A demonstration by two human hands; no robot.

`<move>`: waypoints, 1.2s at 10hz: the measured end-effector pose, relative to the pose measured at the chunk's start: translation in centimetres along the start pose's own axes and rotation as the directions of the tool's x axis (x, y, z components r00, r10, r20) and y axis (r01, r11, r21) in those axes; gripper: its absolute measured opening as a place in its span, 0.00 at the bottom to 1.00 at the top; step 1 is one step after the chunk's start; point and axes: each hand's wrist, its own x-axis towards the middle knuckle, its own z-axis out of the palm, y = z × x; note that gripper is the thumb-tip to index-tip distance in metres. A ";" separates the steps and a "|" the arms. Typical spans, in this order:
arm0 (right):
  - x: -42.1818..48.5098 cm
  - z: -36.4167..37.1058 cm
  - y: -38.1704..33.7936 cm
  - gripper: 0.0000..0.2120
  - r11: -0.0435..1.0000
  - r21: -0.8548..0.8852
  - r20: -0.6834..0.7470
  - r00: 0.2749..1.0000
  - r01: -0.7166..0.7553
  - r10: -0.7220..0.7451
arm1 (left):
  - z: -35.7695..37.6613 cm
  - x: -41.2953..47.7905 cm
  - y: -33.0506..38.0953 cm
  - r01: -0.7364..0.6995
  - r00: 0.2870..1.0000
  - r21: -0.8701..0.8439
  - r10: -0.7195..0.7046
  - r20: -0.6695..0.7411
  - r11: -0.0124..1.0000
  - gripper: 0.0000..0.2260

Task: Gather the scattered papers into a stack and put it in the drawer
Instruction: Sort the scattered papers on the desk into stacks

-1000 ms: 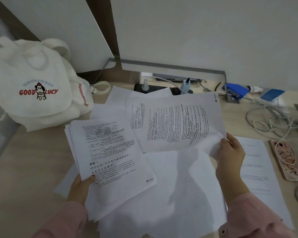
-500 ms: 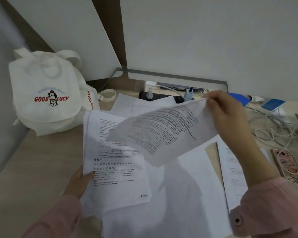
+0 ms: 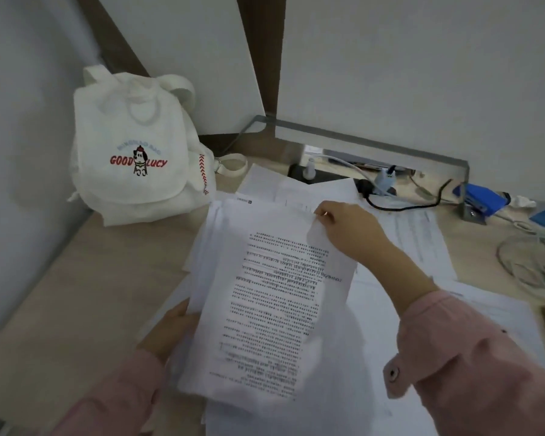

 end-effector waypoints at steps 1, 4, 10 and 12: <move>0.9 3.0 -0.3 0.14 1.000 0.008 0.049 0.999 -0.018 0.018 | 0.4 -0.2 -0.9 0.050 0.999 -0.063 -0.049 0.017 0.997 0.10; 2.9 6.5 -0.8 0.14 0.999 0.050 0.003 1.000 -0.013 0.013 | 0.2 0.7 -2.2 0.146 0.982 -0.125 -0.158 -0.099 0.981 0.16; 3.8 7.5 2.2 0.12 0.972 0.237 -0.065 0.998 -0.005 0.021 | 1.9 1.1 -3.4 0.075 0.984 -0.035 -0.080 -0.158 0.997 0.06; 4.2 5.0 5.1 0.14 0.833 0.503 -0.182 0.914 -0.230 0.362 | 1.3 1.3 -3.7 0.090 0.982 -0.049 -0.097 -0.165 0.995 0.07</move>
